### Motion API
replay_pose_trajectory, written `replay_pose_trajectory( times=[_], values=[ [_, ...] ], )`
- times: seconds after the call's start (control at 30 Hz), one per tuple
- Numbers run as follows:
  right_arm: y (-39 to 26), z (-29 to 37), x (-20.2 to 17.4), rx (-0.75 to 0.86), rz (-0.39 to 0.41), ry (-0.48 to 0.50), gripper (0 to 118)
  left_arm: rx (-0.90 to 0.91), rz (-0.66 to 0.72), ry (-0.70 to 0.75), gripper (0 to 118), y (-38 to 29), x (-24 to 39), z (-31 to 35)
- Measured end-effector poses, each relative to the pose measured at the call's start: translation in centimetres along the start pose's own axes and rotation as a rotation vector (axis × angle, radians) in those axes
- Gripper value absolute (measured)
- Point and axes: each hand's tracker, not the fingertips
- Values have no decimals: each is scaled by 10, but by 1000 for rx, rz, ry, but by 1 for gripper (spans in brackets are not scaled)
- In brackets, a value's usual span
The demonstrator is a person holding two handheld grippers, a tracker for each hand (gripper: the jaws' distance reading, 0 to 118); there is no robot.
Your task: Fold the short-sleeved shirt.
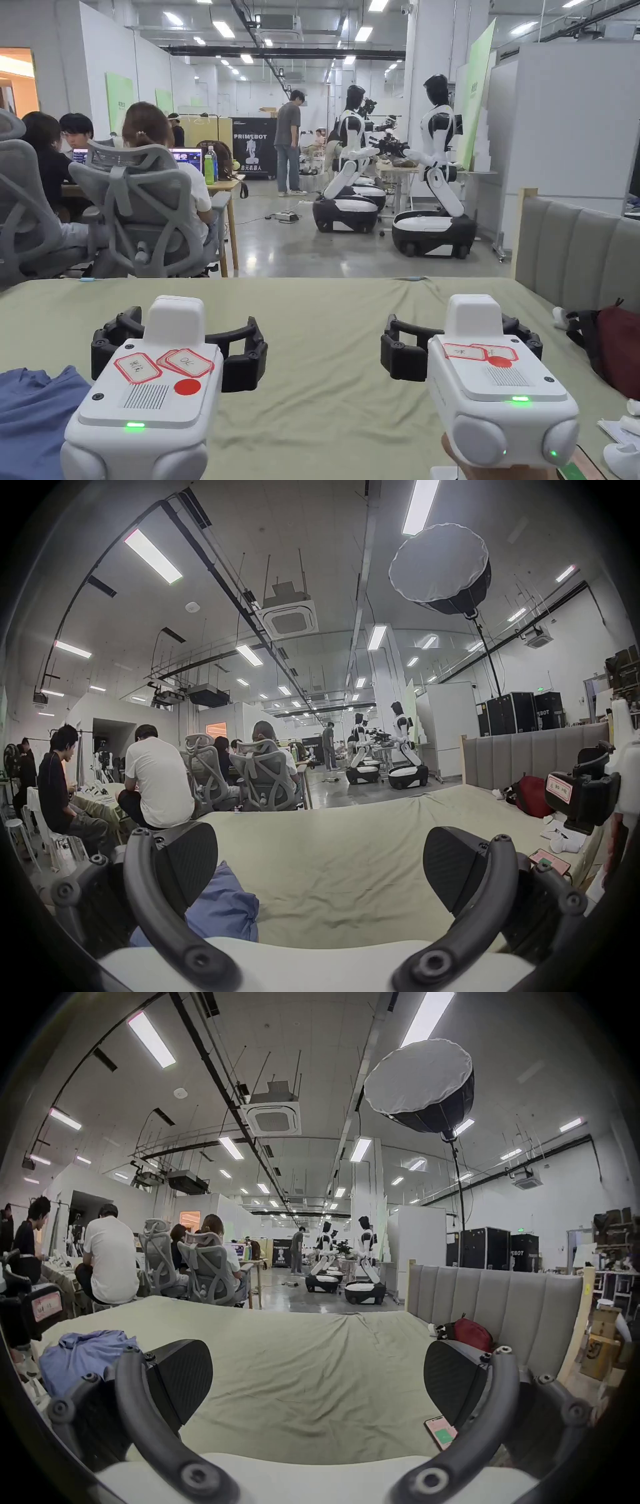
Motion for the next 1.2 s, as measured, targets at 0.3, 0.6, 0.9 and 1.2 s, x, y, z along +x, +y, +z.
replay_pose_trajectory(
  times=[0.3,0.6,0.9,1.2],
  values=[
    [-2,-2,-5,12,52,-52,118,0,-2,0,118,1,1,-1],
    [1,2,0,11,31,-1,118,0,-1,-4,118,0,2,-1],
    [-4,4,3,-6,26,20,118,3,-5,-12,118,-2,4,0],
    [-7,14,5,37,70,-58,0,40,-47,6,0,-9,9,5]
  ],
)
